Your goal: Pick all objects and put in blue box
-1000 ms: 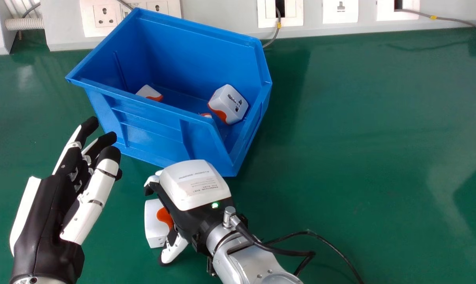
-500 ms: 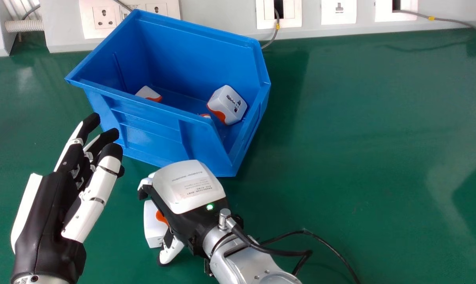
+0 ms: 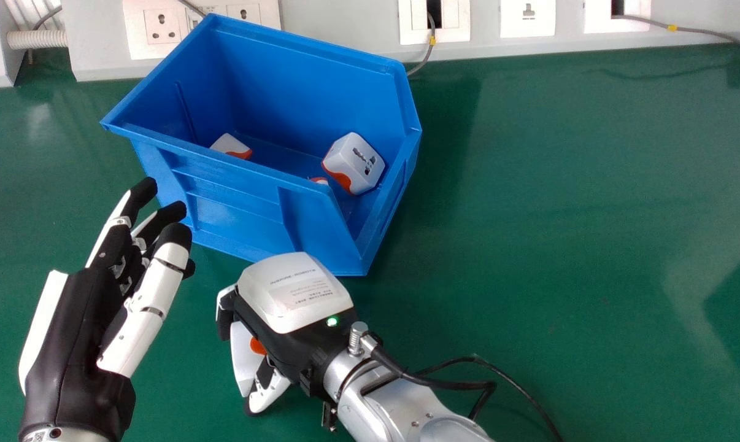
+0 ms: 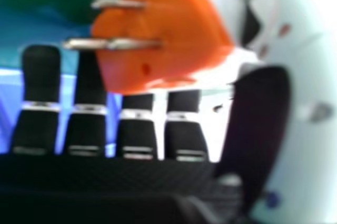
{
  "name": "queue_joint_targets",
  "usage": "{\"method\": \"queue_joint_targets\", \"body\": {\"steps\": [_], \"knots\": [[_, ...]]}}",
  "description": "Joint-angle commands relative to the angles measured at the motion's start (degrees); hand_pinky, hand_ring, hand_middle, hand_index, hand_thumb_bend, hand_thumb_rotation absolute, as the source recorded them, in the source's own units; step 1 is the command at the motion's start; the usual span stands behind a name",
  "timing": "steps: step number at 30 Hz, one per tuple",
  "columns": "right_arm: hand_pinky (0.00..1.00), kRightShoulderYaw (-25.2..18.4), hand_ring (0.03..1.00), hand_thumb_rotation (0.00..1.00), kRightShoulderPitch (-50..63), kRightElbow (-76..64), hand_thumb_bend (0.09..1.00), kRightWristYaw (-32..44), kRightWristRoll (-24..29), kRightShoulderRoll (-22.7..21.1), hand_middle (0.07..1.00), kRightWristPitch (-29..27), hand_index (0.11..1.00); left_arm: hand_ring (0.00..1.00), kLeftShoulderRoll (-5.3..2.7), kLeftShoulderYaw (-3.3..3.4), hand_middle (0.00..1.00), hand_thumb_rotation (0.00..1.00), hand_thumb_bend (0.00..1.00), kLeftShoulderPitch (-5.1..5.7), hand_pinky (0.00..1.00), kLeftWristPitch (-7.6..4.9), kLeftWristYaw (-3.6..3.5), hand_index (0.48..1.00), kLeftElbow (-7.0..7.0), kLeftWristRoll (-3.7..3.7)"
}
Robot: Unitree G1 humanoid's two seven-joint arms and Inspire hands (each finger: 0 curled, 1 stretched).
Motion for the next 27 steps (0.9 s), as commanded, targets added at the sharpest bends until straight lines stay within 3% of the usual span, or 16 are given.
{"method": "queue_joint_targets", "body": {"steps": [1, 7, 13, 25, 27], "knots": [[0.24, 0.5, 0.308, 0.03, 0.9, 1.0, 0.535, 1.3, 0.0, -0.6, 0.495, -0.5, 0.520, 0.89, 0.01, 0.02, 0.89, 0.66, 0.38, 0.21, 0.81, -0.16, 0.39, 0.940, -1.96, 0.22], [0.15, 0.2, 0.199, 0.01, 0.5, 0.8, 0.530, 1.5, -0.3, -0.7, 0.480, -0.7, 0.493, 0.88, 0.32, 0.37, 0.90, 0.66, 0.39, 0.41, 0.81, -0.88, 0.21, 0.940, -0.64, 0.56], [0.10, 0.0, 0.147, 0.00, 0.9, -0.4, 0.528, 2.1, -0.9, -0.9, 0.474, 0.0, 0.482, 0.88, 0.43, 0.28, 0.89, 0.65, 0.39, 0.61, 0.80, -0.27, 0.34, 0.939, -1.25, 1.03], [0.09, -1.3, 0.129, 0.00, 2.6, -3.5, 0.525, 1.8, 0.2, -0.7, 0.452, 0.0, 0.478, 0.88, 0.65, 0.61, 0.89, 0.65, 0.40, 0.60, 0.80, -0.11, 0.13, 0.937, -1.26, 0.94], [0.12, -1.7, 0.163, 0.00, 3.0, -5.4, 0.523, 2.6, 0.3, -0.9, 0.431, 0.4, 0.489, 0.88, 0.71, 0.65, 0.89, 0.65, 0.40, 0.45, 0.80, -0.33, 0.06, 0.936, -0.91, 0.94]]}}
